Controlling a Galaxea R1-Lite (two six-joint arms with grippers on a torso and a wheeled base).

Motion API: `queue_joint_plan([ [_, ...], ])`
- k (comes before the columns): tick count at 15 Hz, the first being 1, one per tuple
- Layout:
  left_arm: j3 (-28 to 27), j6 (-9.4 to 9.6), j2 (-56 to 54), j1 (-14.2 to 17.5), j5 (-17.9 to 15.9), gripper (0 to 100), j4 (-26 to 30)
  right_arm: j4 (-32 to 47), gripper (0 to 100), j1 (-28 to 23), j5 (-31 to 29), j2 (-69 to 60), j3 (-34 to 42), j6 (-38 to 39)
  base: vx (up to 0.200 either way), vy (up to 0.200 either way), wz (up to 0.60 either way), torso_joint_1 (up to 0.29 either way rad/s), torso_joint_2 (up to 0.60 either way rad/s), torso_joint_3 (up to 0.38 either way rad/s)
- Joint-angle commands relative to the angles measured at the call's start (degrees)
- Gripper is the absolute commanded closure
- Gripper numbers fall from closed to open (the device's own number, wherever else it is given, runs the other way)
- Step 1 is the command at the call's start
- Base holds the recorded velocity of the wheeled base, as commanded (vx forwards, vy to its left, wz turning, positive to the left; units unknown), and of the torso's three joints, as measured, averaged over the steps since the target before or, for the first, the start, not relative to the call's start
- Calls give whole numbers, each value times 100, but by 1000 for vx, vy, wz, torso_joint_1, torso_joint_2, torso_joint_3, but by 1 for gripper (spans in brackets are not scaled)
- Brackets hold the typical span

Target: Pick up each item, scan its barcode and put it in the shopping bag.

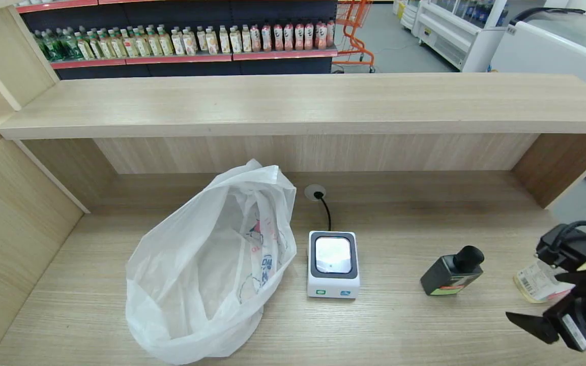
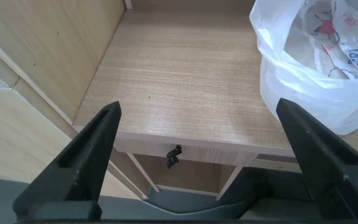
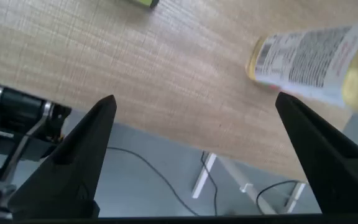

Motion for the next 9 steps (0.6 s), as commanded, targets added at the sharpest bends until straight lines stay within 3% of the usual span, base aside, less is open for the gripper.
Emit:
queue_joint_plan([
  [1,0,2,-2,1,8,0,0,-802,0,48,7,1024,-31,-357,0,0,0,0,0,0],
  [6,0,2,-2,1,0,0,0,-1654,0,197,939,1692,-31,-498,0,0,0,0,0,0],
  [9,0,2,6,1,0,0,0,-1909,0,206,1106,1965,-111,-577,0,0,0,0,0,0],
])
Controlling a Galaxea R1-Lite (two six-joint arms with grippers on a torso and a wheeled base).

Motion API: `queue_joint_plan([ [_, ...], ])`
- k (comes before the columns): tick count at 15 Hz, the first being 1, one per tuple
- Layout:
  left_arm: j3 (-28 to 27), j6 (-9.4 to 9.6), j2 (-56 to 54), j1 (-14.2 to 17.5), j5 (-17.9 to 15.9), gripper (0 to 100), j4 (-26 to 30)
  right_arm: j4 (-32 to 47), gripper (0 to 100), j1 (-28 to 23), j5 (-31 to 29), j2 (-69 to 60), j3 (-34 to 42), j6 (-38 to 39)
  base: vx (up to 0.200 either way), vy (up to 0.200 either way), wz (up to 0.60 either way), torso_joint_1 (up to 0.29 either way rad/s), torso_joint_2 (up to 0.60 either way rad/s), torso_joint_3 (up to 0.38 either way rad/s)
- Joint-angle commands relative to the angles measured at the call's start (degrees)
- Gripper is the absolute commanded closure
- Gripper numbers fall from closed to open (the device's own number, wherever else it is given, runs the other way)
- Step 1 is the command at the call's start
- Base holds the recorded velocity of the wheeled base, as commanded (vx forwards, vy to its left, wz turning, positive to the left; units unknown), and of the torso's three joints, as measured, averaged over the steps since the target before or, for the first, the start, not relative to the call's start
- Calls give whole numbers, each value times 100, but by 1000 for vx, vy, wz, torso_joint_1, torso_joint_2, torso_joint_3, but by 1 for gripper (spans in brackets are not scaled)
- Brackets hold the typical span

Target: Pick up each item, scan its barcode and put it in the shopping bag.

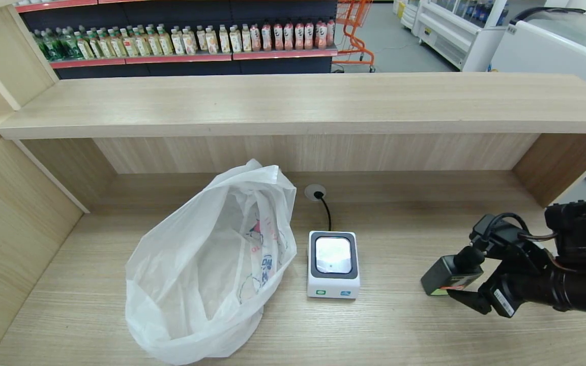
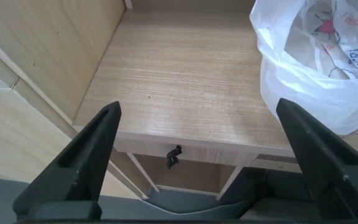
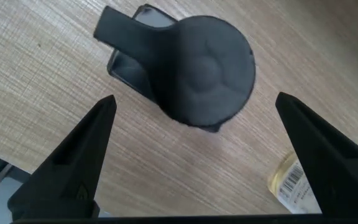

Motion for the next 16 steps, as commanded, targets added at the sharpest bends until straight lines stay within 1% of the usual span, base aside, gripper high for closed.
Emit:
queue_joint_plan([
  [1,0,-1,-2,-4,2,0,1,-73,0,28,24,269,-49,-19,0,0,0,0,0,0],
  [4,0,-1,-2,5,2,0,1,-205,0,186,472,401,-154,-19,0,0,0,0,0,0],
  [8,0,-1,-2,-4,2,0,1,-284,0,256,507,612,-251,-124,0,0,0,0,0,0],
  [9,0,-1,-2,-4,2,0,1,-293,100,282,507,638,-268,-124,0,0,0,0,0,0],
  [13,0,-1,-2,-4,2,0,1,-530,100,423,507,744,-268,-133,0,0,0,0,0,0],
  [16,0,-1,-2,-4,2,0,1,-610,100,405,507,533,-40,-124,0,0,0,0,0,0],
])
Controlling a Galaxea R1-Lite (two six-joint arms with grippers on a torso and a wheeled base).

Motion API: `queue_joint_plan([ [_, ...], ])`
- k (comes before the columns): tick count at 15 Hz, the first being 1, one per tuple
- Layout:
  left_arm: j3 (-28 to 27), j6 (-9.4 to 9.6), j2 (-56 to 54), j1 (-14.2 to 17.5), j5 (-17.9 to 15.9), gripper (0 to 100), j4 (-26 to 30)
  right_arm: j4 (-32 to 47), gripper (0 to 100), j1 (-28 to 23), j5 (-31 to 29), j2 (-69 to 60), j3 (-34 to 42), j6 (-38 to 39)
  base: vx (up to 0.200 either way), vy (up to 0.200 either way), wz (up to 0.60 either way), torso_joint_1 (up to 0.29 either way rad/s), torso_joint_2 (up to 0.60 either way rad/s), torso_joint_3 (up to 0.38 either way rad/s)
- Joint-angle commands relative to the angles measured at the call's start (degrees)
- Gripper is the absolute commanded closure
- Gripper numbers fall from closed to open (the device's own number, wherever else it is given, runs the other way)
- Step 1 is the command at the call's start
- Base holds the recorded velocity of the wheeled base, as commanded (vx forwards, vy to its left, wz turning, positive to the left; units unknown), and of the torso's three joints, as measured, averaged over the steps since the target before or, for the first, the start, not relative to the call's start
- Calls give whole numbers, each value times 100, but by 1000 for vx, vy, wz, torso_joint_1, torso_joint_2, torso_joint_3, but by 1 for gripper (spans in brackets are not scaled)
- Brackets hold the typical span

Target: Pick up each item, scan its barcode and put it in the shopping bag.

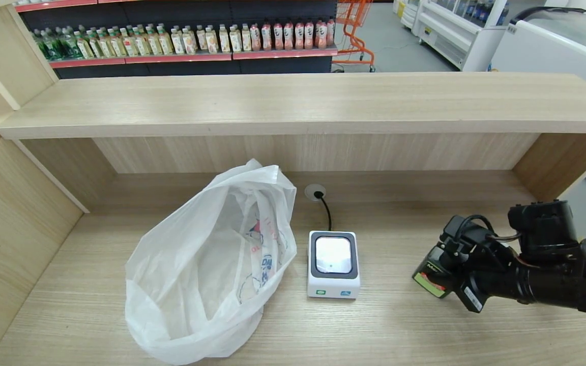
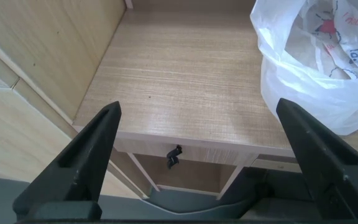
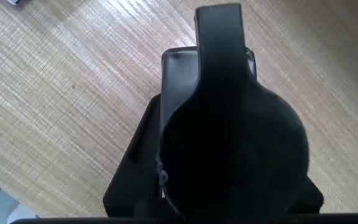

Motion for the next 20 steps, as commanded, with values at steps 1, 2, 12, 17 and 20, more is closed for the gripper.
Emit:
queue_joint_plan([
  [1,0,-1,-2,-1,6,0,0,-65,100,-14,7,-232,141,30,0,0,0,0,0,0],
  [2,0,-1,-2,7,6,0,0,-135,100,-23,16,-347,150,74,0,0,0,0,0,0],
  [12,0,-1,-2,7,-3,0,0,-768,100,-436,860,-3177,853,-2580,0,0,0,0,0,0],
  [17,0,-1,-2,-1,-3,0,0,-707,100,-612,4086,-2605,783,-8170,0,0,0,0,0,0],
  [20,0,-1,-2,7,6,0,0,199,100,-181,4982,-2078,809,-11035,0,0,0,0,0,0],
])
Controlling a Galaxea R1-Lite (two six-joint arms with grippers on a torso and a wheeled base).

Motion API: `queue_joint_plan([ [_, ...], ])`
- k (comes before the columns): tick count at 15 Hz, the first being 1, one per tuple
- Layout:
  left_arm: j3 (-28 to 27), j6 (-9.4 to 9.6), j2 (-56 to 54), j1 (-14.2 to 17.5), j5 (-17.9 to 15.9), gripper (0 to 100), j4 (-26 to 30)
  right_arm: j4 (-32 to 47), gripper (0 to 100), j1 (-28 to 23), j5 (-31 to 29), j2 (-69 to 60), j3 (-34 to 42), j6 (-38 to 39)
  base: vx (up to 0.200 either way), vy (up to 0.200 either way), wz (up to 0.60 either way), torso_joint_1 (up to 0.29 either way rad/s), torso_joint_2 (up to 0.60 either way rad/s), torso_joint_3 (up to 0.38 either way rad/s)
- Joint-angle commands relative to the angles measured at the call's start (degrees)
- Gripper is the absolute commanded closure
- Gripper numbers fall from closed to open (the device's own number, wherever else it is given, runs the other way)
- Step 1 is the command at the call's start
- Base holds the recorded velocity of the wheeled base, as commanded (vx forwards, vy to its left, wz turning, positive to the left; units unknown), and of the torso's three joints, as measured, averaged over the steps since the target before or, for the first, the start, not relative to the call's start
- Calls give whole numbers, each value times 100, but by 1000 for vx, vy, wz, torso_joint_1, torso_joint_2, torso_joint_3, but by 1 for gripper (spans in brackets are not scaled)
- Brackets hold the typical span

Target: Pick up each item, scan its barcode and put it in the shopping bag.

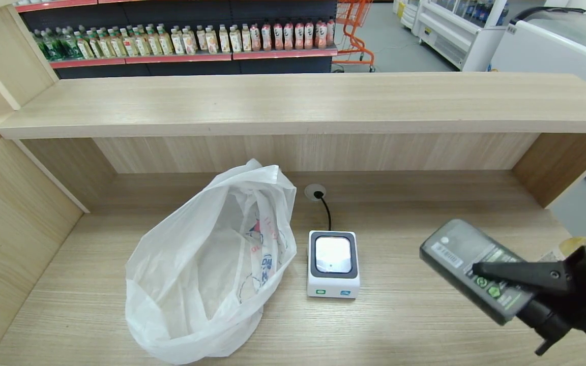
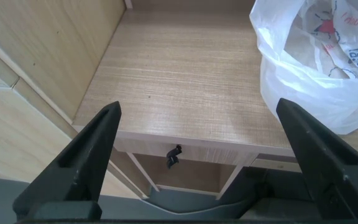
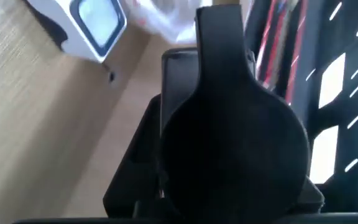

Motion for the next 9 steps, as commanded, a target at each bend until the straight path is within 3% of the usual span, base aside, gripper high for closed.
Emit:
queue_joint_plan([
  [1,0,-1,-2,10,0,0,1,458,100,805,452,676,-43,-1166,0,0,0,0,0,0],
  [4,0,-1,-2,10,8,0,1,449,100,1623,646,1063,-315,-1852,0,0,0,0,0,0],
  [9,0,-1,-2,10,0,0,1,309,100,1807,883,1546,-746,-2115,0,0,0,0,0,0],
])
